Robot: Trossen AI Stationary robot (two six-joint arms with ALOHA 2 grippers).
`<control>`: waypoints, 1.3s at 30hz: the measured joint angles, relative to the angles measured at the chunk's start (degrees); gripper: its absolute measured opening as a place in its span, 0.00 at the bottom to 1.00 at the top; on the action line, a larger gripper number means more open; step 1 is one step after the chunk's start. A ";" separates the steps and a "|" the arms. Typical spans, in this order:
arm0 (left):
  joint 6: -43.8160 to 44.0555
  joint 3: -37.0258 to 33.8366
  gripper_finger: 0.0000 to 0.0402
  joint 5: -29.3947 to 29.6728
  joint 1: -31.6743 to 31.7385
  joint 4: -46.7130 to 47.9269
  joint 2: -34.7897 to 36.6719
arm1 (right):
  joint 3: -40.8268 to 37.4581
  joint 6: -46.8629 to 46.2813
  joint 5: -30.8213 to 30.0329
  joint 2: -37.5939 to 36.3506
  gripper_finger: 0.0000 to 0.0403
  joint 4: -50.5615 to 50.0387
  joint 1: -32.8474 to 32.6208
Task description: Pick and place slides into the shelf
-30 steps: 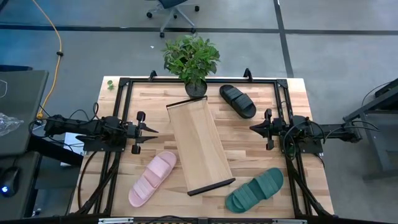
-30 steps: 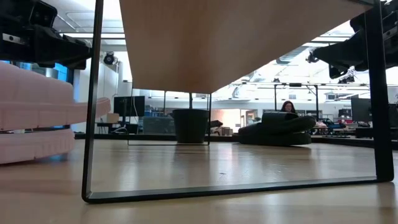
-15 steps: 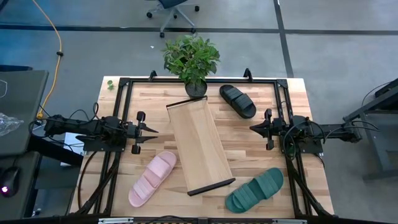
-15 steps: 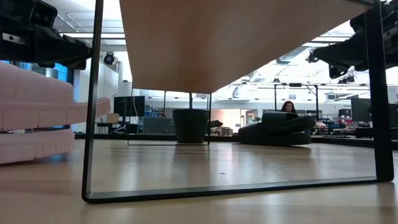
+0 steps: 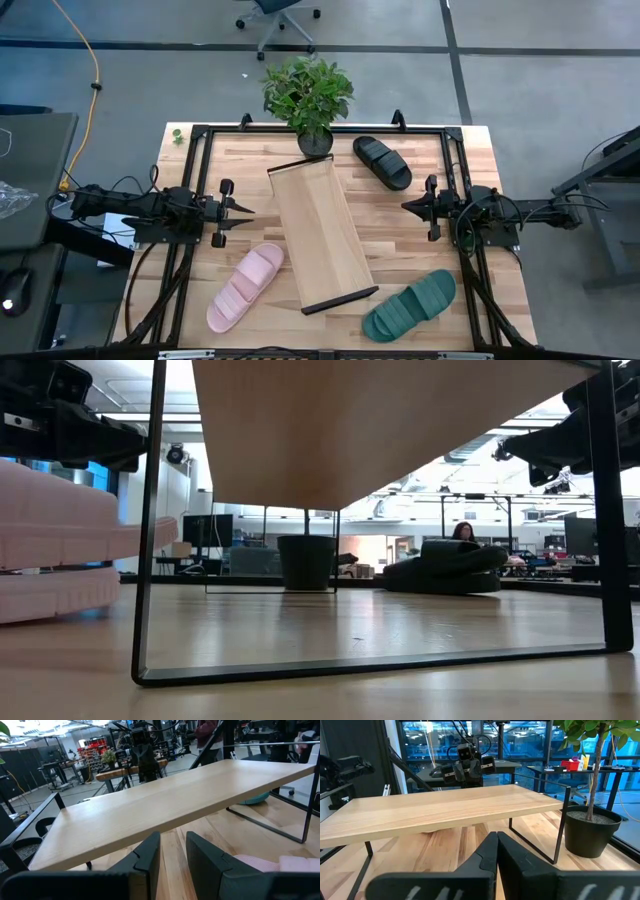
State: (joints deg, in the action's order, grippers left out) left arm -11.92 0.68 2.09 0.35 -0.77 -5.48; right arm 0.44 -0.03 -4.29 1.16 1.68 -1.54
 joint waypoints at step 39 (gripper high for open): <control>19.80 0.01 0.21 9.13 -0.01 -10.23 0.00 | 38.45 -31.42 -30.76 11.45 0.00 -15.10 0.02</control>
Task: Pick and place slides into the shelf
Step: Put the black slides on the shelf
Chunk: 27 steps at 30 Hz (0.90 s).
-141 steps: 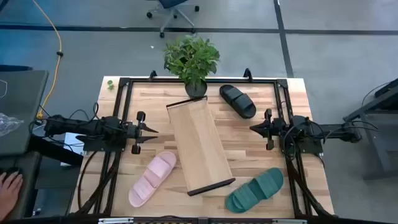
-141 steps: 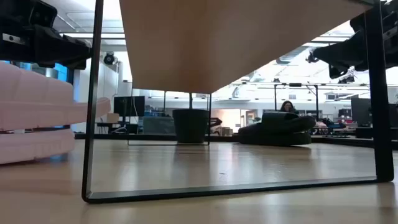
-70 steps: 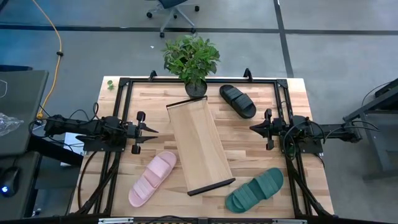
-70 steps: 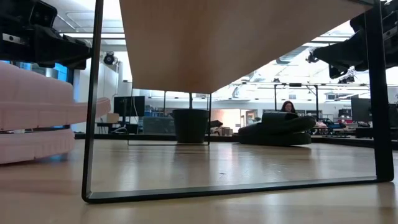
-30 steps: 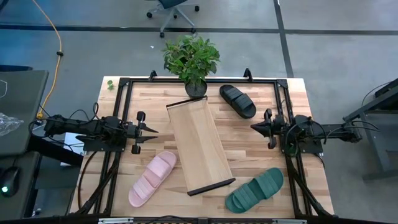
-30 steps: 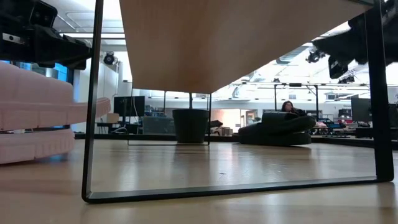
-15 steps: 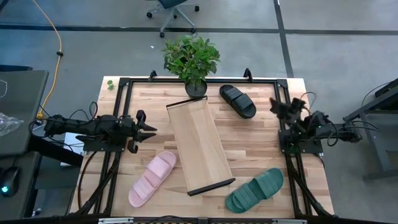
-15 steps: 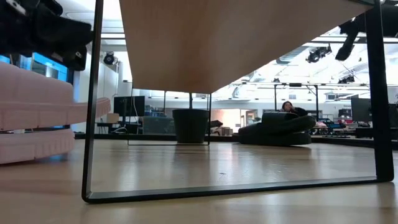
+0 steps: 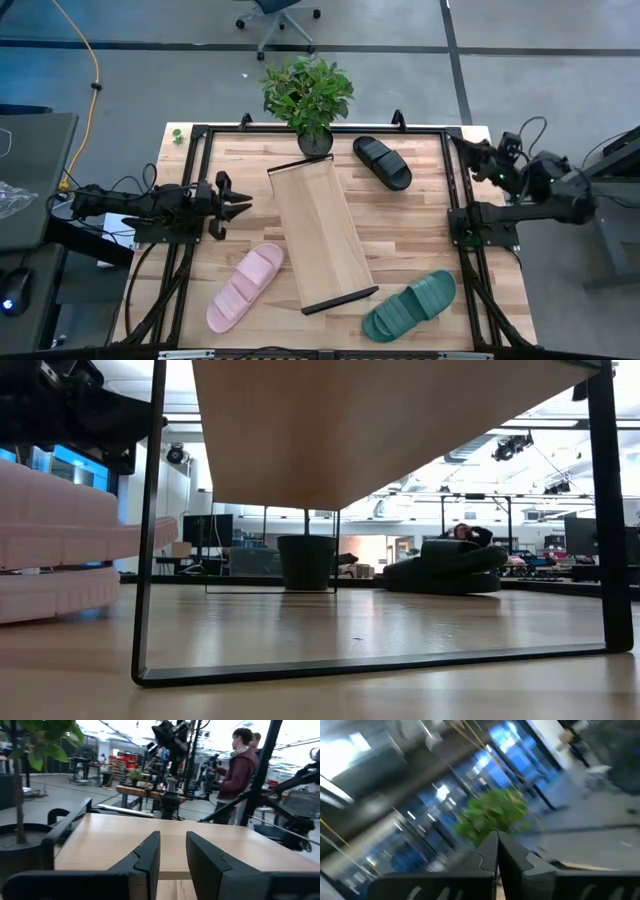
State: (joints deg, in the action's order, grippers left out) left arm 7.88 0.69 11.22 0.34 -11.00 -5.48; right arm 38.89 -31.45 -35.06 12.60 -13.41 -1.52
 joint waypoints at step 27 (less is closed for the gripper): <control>-0.04 -0.02 0.21 2.03 0.02 0.07 0.00 | 25.78 3.50 8.39 37.09 0.00 -50.32 15.34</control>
State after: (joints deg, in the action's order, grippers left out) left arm 7.84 0.67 13.25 0.36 -10.94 -5.48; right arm 64.66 -27.95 -26.66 49.69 -63.73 13.83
